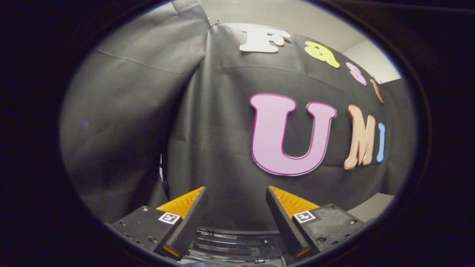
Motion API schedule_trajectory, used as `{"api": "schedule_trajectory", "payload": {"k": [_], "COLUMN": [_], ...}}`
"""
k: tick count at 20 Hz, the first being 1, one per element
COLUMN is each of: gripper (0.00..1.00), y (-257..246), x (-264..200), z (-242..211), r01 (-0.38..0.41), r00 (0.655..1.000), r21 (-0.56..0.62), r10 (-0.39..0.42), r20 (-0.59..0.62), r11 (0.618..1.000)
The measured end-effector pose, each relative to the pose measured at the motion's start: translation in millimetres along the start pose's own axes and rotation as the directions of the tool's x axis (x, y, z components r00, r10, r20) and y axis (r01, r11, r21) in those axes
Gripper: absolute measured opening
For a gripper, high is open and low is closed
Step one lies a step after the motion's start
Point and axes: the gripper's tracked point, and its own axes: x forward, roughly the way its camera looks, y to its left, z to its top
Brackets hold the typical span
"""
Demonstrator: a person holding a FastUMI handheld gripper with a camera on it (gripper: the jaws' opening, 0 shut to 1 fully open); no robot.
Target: Put the clothes into the washing machine and then close the washing machine lid.
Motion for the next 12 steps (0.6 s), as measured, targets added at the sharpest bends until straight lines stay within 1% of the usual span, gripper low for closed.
{"api": "schedule_trajectory", "payload": {"k": [3, 4, 6, 7, 9, 10, 11, 12], "gripper": [0.96, 0.96, 0.96, 0.96, 0.96, 0.96, 0.96, 0.96], "y": [-1, 1, -1, 3, 19, 26, 21, 17], "x": [29, 34, 47, 53, 61, 62, 59, 63], "z": [-24, -36, -59, -67, -90, -107, -110, -94], "r01": [0.005, -0.009, 0.002, -0.003, -0.052, -0.071, -0.061, -0.045], "r00": [0.998, 0.995, 0.984, 0.980, 0.962, 0.949, 0.939, 0.965], "r21": [0.064, 0.083, 0.135, 0.144, 0.187, 0.173, 0.147, 0.153], "r10": [0.000, 0.017, 0.022, 0.032, 0.099, 0.120, 0.107, 0.082], "r20": [-0.067, -0.103, -0.179, -0.198, -0.254, -0.291, -0.327, -0.248], "r11": [0.998, 0.996, 0.991, 0.990, 0.981, 0.982, 0.987, 0.987]}}
